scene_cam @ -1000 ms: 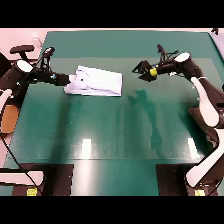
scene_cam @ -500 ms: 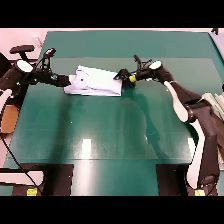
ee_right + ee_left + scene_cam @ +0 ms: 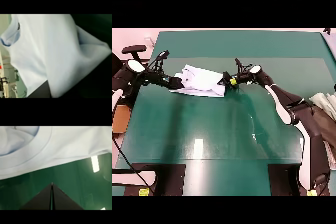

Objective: Fold the shirts.

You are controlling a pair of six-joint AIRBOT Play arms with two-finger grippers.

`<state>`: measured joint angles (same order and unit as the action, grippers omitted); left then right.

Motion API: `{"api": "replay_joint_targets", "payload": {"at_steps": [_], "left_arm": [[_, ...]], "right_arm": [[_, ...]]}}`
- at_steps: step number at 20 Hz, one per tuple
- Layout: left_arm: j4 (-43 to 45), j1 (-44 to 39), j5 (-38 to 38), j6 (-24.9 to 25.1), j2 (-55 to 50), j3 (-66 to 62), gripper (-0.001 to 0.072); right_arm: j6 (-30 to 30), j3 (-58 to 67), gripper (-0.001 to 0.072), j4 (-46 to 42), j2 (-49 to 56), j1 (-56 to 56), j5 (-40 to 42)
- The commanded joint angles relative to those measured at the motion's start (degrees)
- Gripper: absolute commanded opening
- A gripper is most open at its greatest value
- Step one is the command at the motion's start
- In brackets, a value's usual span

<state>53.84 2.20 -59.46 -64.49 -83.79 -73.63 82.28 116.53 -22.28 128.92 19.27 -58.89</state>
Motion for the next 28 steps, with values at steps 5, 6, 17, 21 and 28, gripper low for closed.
{"api": "replay_joint_targets", "payload": {"at_steps": [5,6,17,21,28], "left_arm": [[-9.3,0.0,-6.3,-1.5,4.3,-0.1,0.0026],[-9.3,0.0,-6.6,-2.0,5.2,-0.1,0.0026],[-9.3,0.0,-10.5,-7.6,10.9,-0.1,0.0025],[-9.3,0.0,-10.6,-9.0,10.9,-0.1,0.0025],[-9.3,0.0,-10.2,-9.0,10.9,-0.1,0.0026]], "right_arm": [[1.6,0.3,0.0021,5.6,-15.3,-4.3,6.1],[2.6,0.3,0.002,5.6,-18.7,-6.6,7.8],[34.9,0.2,0.0021,-45.6,-47.0,-43.4,-19.8],[34.6,-6.2,0.002,-51.5,-53.1,-59.0,-33.6],[28.8,-18.1,0.002,-50.2,-65.3,-83.3,-33.4]]}}
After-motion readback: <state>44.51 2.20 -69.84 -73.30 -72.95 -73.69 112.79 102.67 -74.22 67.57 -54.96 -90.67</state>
